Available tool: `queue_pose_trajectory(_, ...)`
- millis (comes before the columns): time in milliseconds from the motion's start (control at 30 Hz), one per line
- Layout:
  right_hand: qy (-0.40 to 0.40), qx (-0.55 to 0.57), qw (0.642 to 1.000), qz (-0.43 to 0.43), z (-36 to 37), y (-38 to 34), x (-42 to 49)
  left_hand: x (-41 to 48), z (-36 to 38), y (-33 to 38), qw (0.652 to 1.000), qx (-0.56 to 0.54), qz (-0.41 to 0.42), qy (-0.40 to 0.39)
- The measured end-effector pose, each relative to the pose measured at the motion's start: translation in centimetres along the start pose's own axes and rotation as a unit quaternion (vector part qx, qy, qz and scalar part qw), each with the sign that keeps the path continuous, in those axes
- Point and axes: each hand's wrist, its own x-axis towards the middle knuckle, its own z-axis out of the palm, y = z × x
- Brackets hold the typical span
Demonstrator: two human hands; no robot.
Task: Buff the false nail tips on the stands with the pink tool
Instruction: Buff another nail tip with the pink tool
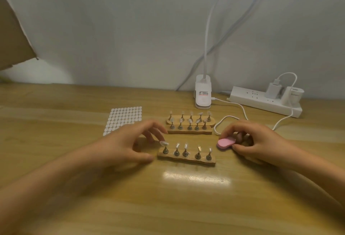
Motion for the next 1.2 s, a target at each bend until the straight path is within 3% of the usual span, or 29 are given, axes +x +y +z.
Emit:
queue_pose_trajectory(167,0.040,0.019,0.999,-0.005,0.5,-0.4,0.4,0.5,2.4,2.0,0.996,-0.046,0.005,0.071)
queue_pose_trajectory(400,0.054,0.123,0.991,-0.019,1.0,0.1,0.0,1.2,3.6,3.8,0.996,-0.085,0.021,0.009)
queue_pose_trajectory(600,0.048,0.241,0.969,0.003,1.0,0.1,-0.2,1.4,3.9,3.8,0.993,-0.109,0.035,0.037)
queue_pose_trajectory(867,0.113,0.179,0.977,-0.004,0.7,0.5,-0.3,0.4,4.6,3.7,0.984,-0.068,0.130,0.104)
queue_pose_trajectory(933,0.107,0.177,0.978,-0.014,0.7,0.3,-0.3,1.0,4.3,4.0,0.982,-0.076,0.101,0.141)
queue_pose_trajectory(1033,0.105,0.197,0.975,0.009,0.8,0.1,-0.2,2.8,3.9,4.8,0.967,-0.183,0.040,0.173)
queue_pose_trajectory(1200,0.088,0.358,0.926,0.087,0.6,-0.1,0.3,5.8,5.2,6.0,0.959,-0.235,0.020,0.160)
